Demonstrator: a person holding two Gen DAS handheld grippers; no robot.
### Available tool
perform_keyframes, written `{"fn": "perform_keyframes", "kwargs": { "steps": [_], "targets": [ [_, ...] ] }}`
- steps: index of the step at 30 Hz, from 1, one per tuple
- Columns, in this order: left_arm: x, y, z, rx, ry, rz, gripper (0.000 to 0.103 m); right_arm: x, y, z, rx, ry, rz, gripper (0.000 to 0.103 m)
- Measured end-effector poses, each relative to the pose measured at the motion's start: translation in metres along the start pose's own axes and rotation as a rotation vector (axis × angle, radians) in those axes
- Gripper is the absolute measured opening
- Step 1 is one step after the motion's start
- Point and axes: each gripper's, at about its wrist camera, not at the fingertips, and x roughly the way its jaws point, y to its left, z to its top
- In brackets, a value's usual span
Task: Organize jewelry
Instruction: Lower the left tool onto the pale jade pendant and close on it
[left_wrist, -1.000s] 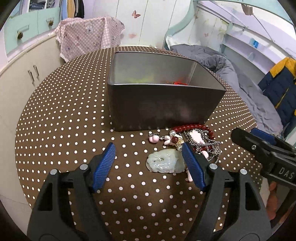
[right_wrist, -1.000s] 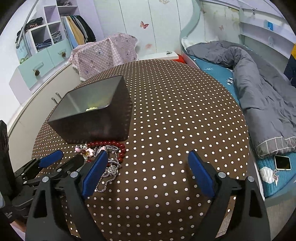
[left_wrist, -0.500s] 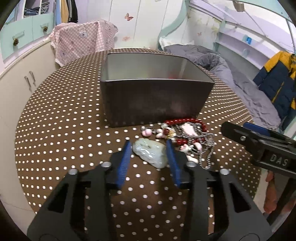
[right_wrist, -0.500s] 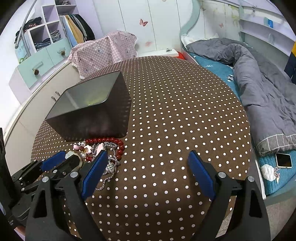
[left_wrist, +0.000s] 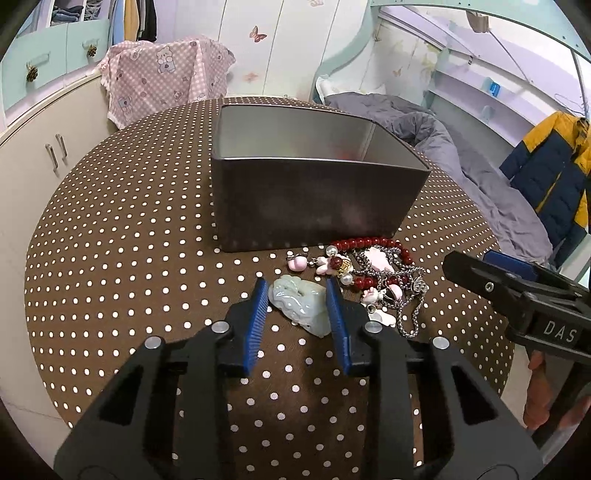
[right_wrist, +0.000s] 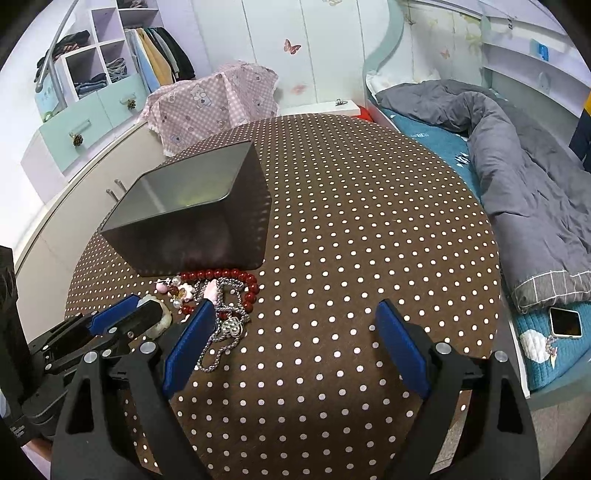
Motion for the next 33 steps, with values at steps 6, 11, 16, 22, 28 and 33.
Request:
{"fn": "perform_keyframes", "kwargs": {
  "steps": [6,11,16,22,28,33],
  "targets": [
    [-0.003,0.001,-0.002,-0.005,-0.002,-0.003,0.032,-0.001,0.003,0.002,-0.01,-0.005,0.005,0.085],
    [-0.007,0.006,-0.005,-0.007,-0.013,-0.007,0.032,-0.001,0.01,-0.001,-0.037,0.0,0.028,0.085],
    [-0.014,0.014,-0.01,-0.015,-0.033,-0.014,0.026,0.0,0.021,-0.005,-0.074,0.008,0.07,0.085],
    [-0.018,0.022,-0.015,-0.013,-0.039,0.007,0.022,-0.002,0.034,-0.01,-0.13,-0.006,0.125,0.085],
    [-0.022,0.021,-0.022,0.03,-0.042,-0.011,0.056,0.001,0.039,-0.015,-0.142,0.004,0.132,0.084],
    [-0.02,0.012,-0.021,0.072,-0.061,-0.026,0.067,-0.003,0.024,-0.013,-0.105,-0.001,0.103,0.084]
  ]
}}
